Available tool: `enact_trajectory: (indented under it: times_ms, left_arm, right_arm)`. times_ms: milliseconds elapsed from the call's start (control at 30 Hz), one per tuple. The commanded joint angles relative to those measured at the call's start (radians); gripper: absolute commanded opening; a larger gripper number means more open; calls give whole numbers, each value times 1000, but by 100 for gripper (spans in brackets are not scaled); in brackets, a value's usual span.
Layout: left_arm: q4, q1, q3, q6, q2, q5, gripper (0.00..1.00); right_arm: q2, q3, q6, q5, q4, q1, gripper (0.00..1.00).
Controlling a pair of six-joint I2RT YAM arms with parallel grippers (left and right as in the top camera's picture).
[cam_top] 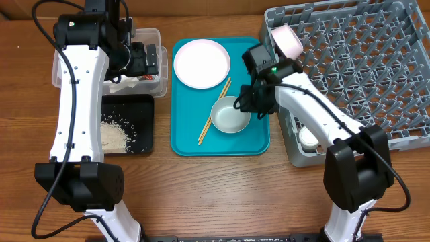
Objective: Sort waste into correct bins and load items into the dishwasher
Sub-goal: 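Lift the white bowl and carry it right into the dish rack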
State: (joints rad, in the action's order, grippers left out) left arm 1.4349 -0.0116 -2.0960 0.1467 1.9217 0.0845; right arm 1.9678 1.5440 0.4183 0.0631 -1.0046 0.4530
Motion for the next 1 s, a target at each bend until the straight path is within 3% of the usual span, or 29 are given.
enact_trajectory:
  times_ms: [0, 100, 200, 267, 433, 567, 800, 967]
  left_arm:
    - [-3, -3, -9, -19, -6, -7, 100]
    - [-3, -3, -9, -19, -6, -7, 100]
    - [-3, -3, -9, -19, -6, -7, 100]
    - [-3, -3, -9, -19, -6, -7, 100]
    - [-3, -3, -9, -19, -6, -7, 100]
    - [-3, -3, -9, -19, -6, -7, 100]
    - [-3, -3, -9, -19, -6, -7, 100]
    - [-3, -3, -9, -19, -6, -7, 100]
  right_arm:
    - [28, -40, 3, 18, 27, 7, 40]
    - [61, -52, 5, 37, 38, 7, 33]
    - [73, -52, 7, 39, 38, 7, 9]
    - [69, -48, 9, 39, 37, 6, 4]
    - [35, 3, 27, -11, -15, -1, 4]
    - [-64, 110, 27, -158, -116, -1, 4]
    - [-312, 341, 29, -639, -347, -1, 4]
    - [-419, 337, 128, -927, -406, -1, 4]
